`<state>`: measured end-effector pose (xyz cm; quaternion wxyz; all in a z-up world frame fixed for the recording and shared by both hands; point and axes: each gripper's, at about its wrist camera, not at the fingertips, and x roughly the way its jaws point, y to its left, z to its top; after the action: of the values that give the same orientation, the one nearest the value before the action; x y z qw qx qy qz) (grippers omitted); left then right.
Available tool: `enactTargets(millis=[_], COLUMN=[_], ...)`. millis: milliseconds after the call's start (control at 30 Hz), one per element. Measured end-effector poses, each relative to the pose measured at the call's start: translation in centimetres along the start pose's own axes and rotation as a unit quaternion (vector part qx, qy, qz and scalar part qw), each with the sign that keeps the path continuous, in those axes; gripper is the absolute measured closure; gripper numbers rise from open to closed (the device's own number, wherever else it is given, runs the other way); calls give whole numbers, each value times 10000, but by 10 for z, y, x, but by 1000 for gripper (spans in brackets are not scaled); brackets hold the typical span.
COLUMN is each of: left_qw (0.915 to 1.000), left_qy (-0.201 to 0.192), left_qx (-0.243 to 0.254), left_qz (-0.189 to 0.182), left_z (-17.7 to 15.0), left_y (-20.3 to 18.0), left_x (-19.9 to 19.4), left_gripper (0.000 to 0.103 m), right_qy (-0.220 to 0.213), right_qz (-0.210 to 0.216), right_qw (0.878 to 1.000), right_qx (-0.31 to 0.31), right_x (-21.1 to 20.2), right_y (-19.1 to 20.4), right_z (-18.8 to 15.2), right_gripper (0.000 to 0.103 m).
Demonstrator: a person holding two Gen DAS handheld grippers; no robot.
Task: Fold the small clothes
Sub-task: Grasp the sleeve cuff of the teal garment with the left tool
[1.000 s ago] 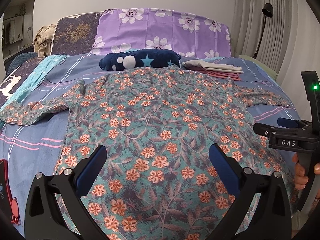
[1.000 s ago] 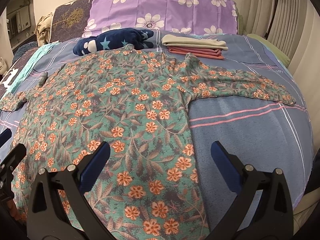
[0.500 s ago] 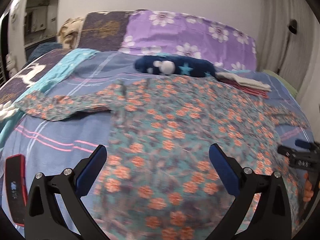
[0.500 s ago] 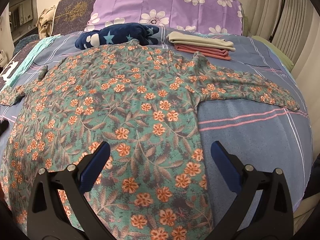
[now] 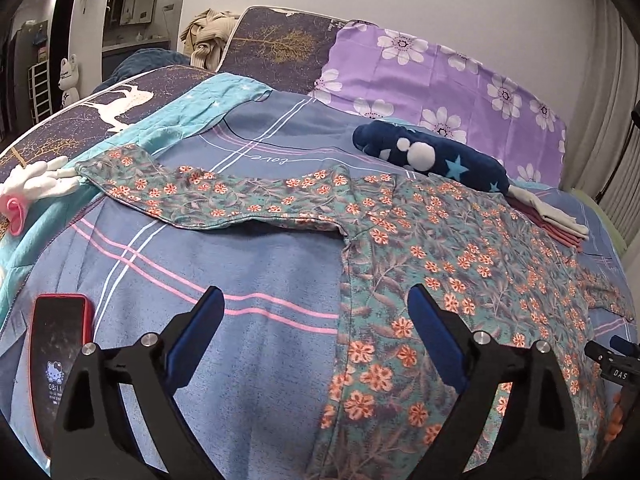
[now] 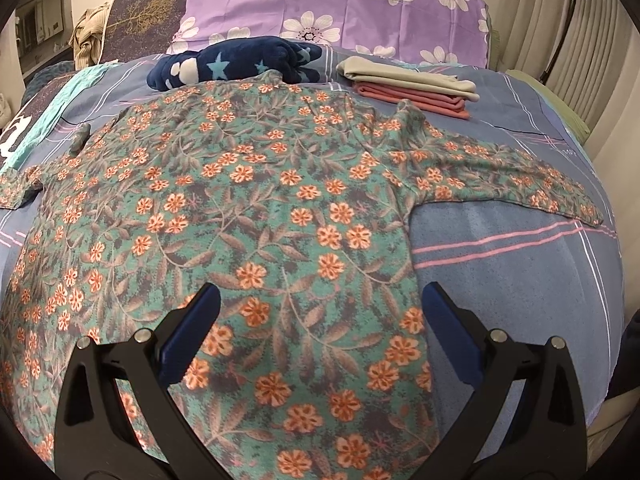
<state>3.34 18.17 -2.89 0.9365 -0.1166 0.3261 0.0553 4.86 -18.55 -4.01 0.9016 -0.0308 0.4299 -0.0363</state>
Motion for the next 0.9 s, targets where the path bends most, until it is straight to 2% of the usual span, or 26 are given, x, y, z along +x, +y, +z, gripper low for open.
enactTargets(millis=[233, 300, 400, 433, 467, 567, 633, 733, 900], left_qw=[10000, 10000, 9993, 9987, 9967, 9877, 9797, 9654, 9473], left_qy=[-4, 26, 249, 316, 420, 532, 559, 562, 366], left_qx=[34, 25, -249, -384, -676, -1444, -1881, -2520, -3151], left_qz=[-7, 32, 121, 140, 162, 272, 407, 375, 447], left_z=[6, 8, 14, 15, 19, 28, 35, 43, 53], left_y=[3, 7, 27, 35, 54, 107, 143, 187, 232], left_x=[7, 11, 22, 26, 32, 49, 61, 76, 97], left_gripper=[11, 15, 35, 48, 56, 59, 59, 58, 56], right_qy=[-12, -24, -36, -39, -40, -30, 10, 43, 75], right_qz=[15, 3, -38, -48, -56, -101, -137, -172, -223], right_qw=[10000, 10000, 10000, 10000, 10000, 9999, 9999, 9998, 9997], right_qx=[-28, -35, -10, 2, 9, 5, -2, 5, 36], right_x=[3, 4, 6, 7, 8, 11, 14, 17, 22], right_y=[3, 3, 1, 0, 0, -1, -2, -3, -4], right_z=[7, 9, 15, 17, 18, 22, 23, 24, 27], right_gripper=[2, 2, 2, 2, 2, 2, 2, 2, 2])
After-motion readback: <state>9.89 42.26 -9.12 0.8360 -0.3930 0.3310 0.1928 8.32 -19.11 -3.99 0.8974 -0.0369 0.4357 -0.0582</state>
